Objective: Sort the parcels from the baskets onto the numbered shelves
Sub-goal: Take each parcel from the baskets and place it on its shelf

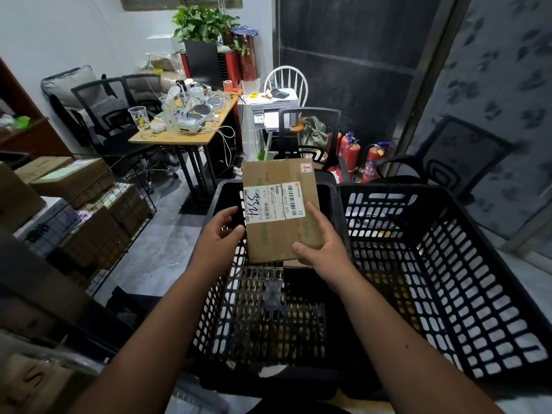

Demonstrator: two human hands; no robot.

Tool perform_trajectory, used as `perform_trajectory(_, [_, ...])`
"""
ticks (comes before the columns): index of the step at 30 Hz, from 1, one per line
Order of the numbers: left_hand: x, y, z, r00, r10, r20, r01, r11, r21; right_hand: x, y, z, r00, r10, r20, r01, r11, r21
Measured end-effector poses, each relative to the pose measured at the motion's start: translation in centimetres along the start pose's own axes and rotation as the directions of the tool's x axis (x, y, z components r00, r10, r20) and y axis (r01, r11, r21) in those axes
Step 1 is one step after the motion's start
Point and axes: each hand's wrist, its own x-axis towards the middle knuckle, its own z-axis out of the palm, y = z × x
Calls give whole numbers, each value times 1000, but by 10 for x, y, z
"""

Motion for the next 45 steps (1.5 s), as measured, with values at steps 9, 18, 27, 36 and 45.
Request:
perform_trajectory(9, [4,-12,-6,984,174,36,-165,814,557,-9,-2,3,1000,-9,-23,9,1000,-17])
perform_trajectory(18, [-20,4,20,989,134,-66,-74,823,563,-2,-2,-26,994,-9,104,7,1000,16])
perform_trajectory(27, [-92,44,61,917,46,-396,143,889,435,9,-13,-75,914,-60,401,25,996,90])
perform_trajectory(36, [-212,97,92,744,-14,-669,304,898,319,-32,-26,-78,694,-171,699,151,984,90])
perform_trajectory(45, [-328,130,89,437,-74,-896,552,809,202,-103,-63,-60,437,-287,852,307,938,159])
